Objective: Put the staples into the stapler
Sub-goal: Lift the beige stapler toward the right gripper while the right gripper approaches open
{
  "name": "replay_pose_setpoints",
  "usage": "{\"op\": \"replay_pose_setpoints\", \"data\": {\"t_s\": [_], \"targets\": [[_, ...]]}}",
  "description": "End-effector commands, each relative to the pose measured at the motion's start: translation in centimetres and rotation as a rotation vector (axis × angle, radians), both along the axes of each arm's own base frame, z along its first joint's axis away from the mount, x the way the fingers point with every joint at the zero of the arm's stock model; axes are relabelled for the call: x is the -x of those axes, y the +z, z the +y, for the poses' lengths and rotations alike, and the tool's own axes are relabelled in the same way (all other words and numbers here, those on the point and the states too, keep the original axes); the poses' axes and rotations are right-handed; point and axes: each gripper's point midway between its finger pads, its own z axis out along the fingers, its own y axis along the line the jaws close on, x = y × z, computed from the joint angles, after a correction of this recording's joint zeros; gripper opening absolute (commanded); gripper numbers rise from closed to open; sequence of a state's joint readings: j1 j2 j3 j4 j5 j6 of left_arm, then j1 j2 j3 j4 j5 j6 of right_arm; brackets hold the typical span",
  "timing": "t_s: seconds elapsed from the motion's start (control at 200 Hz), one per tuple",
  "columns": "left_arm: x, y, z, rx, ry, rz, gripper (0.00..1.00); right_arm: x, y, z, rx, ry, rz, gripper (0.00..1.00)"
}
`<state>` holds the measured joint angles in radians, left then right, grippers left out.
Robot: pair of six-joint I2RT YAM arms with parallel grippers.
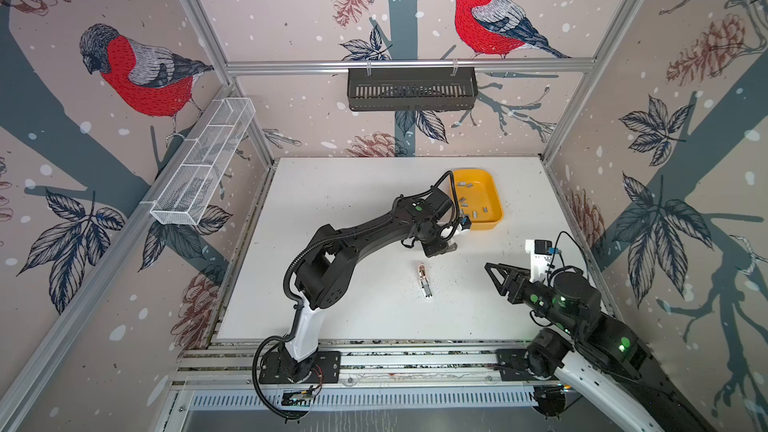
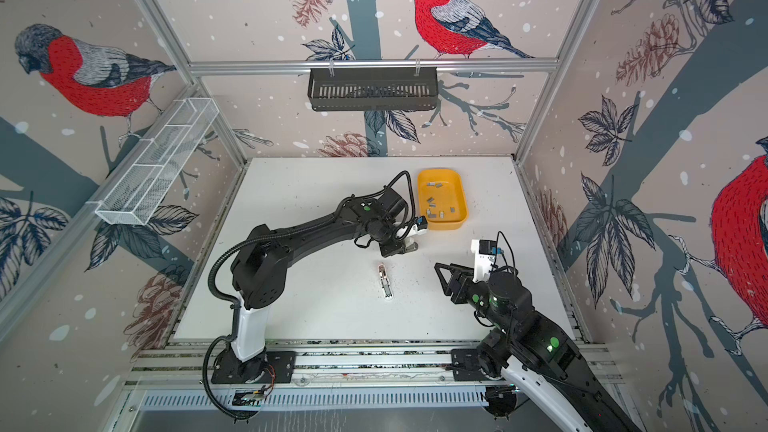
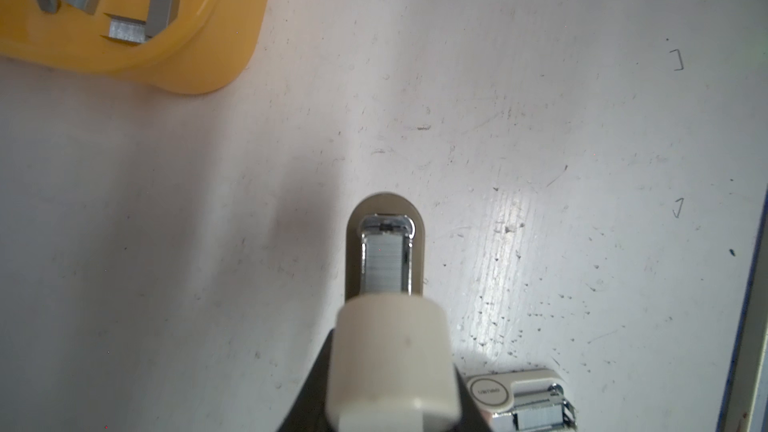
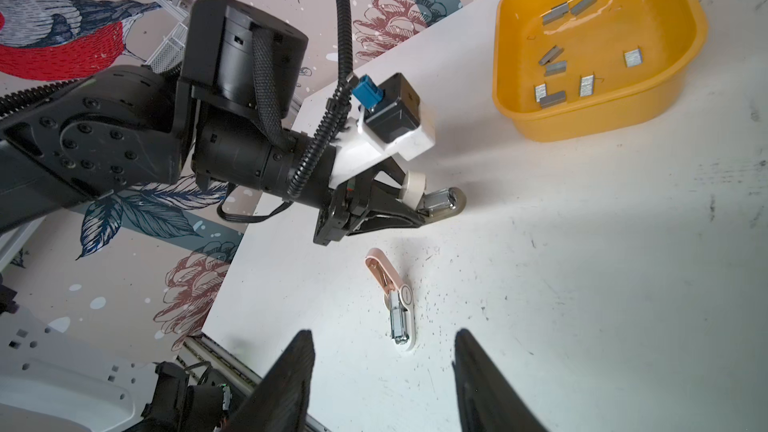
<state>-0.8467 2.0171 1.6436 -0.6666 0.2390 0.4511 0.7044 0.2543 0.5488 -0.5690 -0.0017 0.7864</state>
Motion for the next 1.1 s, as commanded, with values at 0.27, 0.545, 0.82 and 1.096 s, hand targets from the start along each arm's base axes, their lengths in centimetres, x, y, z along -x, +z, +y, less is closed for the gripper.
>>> {"op": "replay_pose_setpoints", "data": {"t_s": [0.27,0.545,0.82,1.096], "targets": [[0.4,3.9,2.8,0.035,0.063,-0.028,0.21,0.2,-0.4,0.7,0.010,0.042,0.011,0.56],[0.2,8.5,5.3,0.196,0.136,-0.050,0.21,-1.8,0.1,3.3,-0.042,0.069,0.011,0.60],[1.2,11.1,7.1,0.335,0.170,-0.116,0.20,-4.4,1.2,7.3,-0.115,0.148,0.029,0.65],[2.3,10.9,6.9,0.374,0.167,-0.045,0.20,-6.3,1.8,9.6,-0.165,0.204,0.016,0.80]]}}
